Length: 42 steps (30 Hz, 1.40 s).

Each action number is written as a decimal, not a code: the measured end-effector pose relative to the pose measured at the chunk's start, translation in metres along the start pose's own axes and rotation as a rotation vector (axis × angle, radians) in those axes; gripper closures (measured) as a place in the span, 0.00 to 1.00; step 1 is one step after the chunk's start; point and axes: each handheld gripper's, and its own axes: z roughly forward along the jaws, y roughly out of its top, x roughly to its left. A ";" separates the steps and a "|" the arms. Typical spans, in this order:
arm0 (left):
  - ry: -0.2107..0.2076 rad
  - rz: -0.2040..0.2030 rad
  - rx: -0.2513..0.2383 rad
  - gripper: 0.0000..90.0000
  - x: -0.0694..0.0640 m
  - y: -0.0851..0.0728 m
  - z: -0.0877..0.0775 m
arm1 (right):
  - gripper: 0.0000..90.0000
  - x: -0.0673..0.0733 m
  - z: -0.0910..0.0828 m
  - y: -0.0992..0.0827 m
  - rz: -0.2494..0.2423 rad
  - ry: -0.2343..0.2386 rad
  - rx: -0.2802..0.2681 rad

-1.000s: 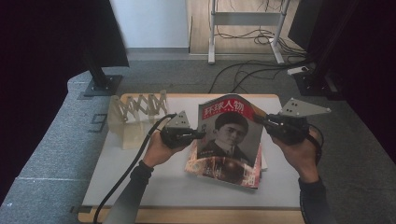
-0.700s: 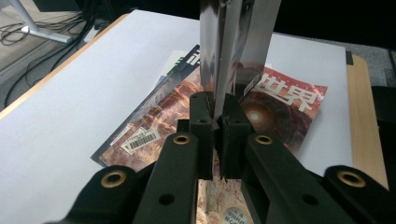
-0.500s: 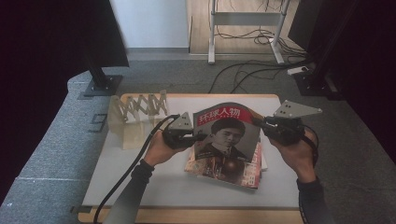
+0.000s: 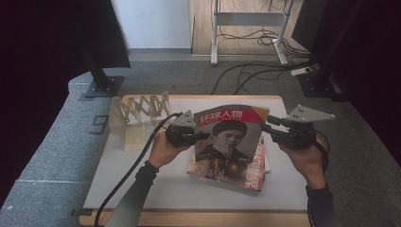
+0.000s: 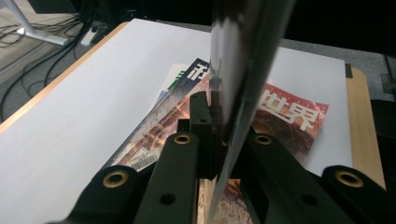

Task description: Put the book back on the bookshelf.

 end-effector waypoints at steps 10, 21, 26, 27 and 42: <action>0.053 -0.041 0.005 0.96 0.005 -0.014 -0.023 | 0.37 -0.017 0.005 -0.074 0.090 -0.107 0.123; 0.093 -0.100 -0.018 0.96 0.007 -0.033 -0.054 | 0.15 -0.023 0.026 -0.150 0.197 -0.177 0.277; 0.111 -0.131 -0.032 0.97 0.007 -0.040 -0.070 | 0.14 -0.022 0.031 -0.176 0.239 -0.208 0.320; 0.116 -0.136 -0.035 0.97 0.007 -0.042 -0.074 | 0.14 -0.022 0.031 -0.180 0.245 -0.212 0.325; 0.221 -0.198 -0.063 0.97 0.000 -0.065 -0.130 | 0.04 -0.014 0.041 -0.221 0.316 -0.293 0.355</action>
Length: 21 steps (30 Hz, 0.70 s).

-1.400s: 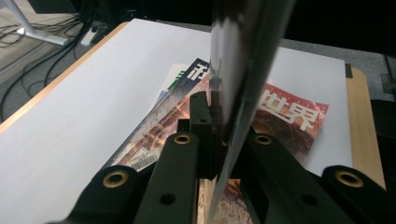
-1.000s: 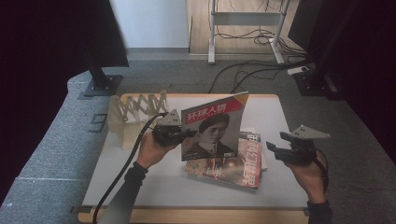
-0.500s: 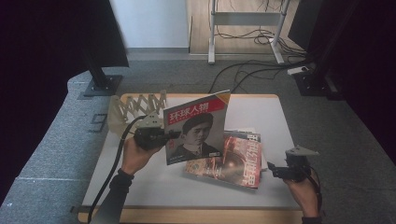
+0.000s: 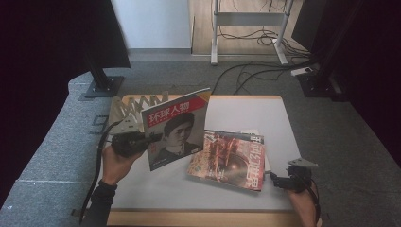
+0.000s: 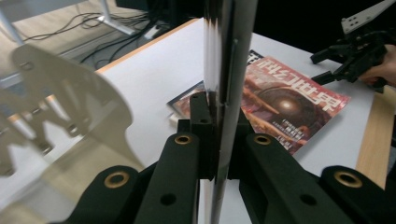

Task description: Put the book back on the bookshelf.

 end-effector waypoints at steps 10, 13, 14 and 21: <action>0.130 -0.058 0.029 0.97 0.012 -0.027 -0.044 | 0.04 0.001 0.000 -0.003 0.001 -0.005 -0.018; 0.175 -0.087 0.030 0.97 0.018 -0.038 -0.057 | 0.04 0.001 0.000 -0.003 0.002 -0.005 -0.019; 0.185 -0.099 0.030 0.97 0.020 -0.042 -0.062 | 0.04 0.001 0.000 -0.003 0.001 -0.005 -0.019; 0.266 -0.161 0.020 0.97 0.032 -0.062 -0.093 | 0.04 0.001 0.000 -0.003 0.003 -0.003 -0.019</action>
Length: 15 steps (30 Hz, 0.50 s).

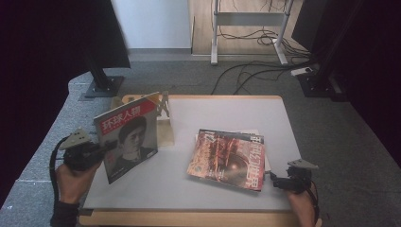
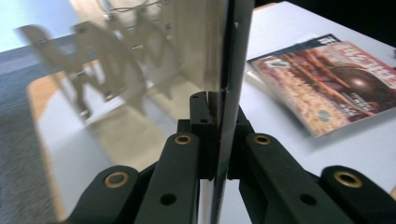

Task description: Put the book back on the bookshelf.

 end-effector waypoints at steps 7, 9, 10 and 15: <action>0.069 -0.055 -0.011 0.97 0.019 -0.010 -0.019 | 0.04 0.000 0.000 0.000 -0.002 0.000 0.002; 0.087 -0.068 -0.016 0.97 0.023 -0.011 -0.019 | 0.04 0.000 0.000 0.000 -0.002 0.000 0.002; 0.095 -0.070 -0.016 0.97 0.025 -0.010 -0.019 | 0.04 0.000 0.000 0.000 -0.003 -0.001 0.002; 0.130 -0.086 -0.023 0.97 0.032 -0.006 -0.013 | 0.04 0.000 0.000 0.000 -0.002 0.000 0.002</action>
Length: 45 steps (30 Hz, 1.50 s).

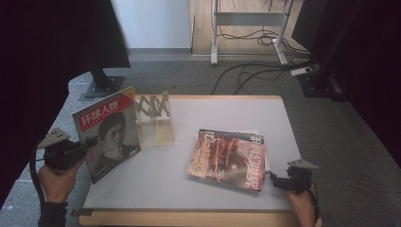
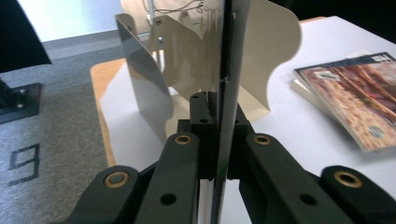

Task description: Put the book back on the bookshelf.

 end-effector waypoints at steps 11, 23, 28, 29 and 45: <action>0.040 -0.024 -0.035 0.97 0.006 0.013 0.014 | 0.04 0.000 0.000 0.000 0.000 0.000 0.000; -0.007 -0.041 -0.035 0.96 0.003 0.008 0.042 | 0.04 0.000 0.000 0.000 0.002 0.002 0.000; -0.022 -0.015 0.053 0.96 0.002 0.006 0.034 | 0.04 0.000 0.000 0.000 0.002 0.001 0.000; -0.028 -0.013 0.072 0.96 0.002 0.005 0.033 | 0.04 0.000 0.000 0.000 0.001 0.001 0.001; -0.045 -0.059 0.093 0.97 0.006 -0.004 0.027 | 0.04 0.000 0.000 0.000 0.002 0.002 0.001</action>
